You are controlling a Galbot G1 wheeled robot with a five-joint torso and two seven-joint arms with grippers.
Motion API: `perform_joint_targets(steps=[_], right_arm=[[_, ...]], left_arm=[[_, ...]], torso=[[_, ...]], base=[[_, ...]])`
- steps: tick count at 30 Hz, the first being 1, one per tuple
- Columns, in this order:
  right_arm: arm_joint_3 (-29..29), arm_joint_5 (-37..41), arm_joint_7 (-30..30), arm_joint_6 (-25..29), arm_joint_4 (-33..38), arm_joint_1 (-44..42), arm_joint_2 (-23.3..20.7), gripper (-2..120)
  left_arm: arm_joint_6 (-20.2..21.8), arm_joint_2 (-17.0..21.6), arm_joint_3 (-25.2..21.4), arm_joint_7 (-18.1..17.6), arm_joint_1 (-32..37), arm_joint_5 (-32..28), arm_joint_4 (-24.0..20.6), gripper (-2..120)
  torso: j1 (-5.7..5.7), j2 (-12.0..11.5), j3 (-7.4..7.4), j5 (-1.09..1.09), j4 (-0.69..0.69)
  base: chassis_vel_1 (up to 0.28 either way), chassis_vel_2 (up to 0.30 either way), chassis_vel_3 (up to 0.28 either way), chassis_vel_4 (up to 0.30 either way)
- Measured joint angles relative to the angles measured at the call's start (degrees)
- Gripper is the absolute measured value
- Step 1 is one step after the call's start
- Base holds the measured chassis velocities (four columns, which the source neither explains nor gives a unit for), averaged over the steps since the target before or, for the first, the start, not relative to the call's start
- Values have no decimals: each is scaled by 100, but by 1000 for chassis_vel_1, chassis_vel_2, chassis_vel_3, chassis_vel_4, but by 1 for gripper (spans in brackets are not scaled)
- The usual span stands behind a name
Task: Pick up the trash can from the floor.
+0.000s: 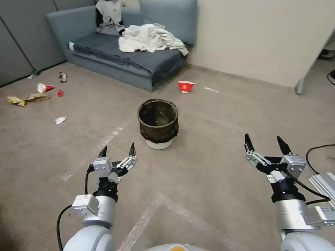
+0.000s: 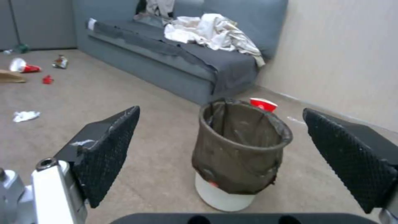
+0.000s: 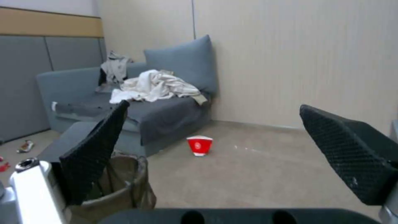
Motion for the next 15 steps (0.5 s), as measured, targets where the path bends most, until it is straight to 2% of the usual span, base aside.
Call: perform_joint_targets(steps=[15], right_arm=[[29, 45, -345, 180, -85, -28, 3, 100]], left_arm=[[-8, -12, -18, -25, 9, 40, -31, 98]], torso=[[0, 0, 0, 0, -2]], base=[[0, 0, 0, 0]])
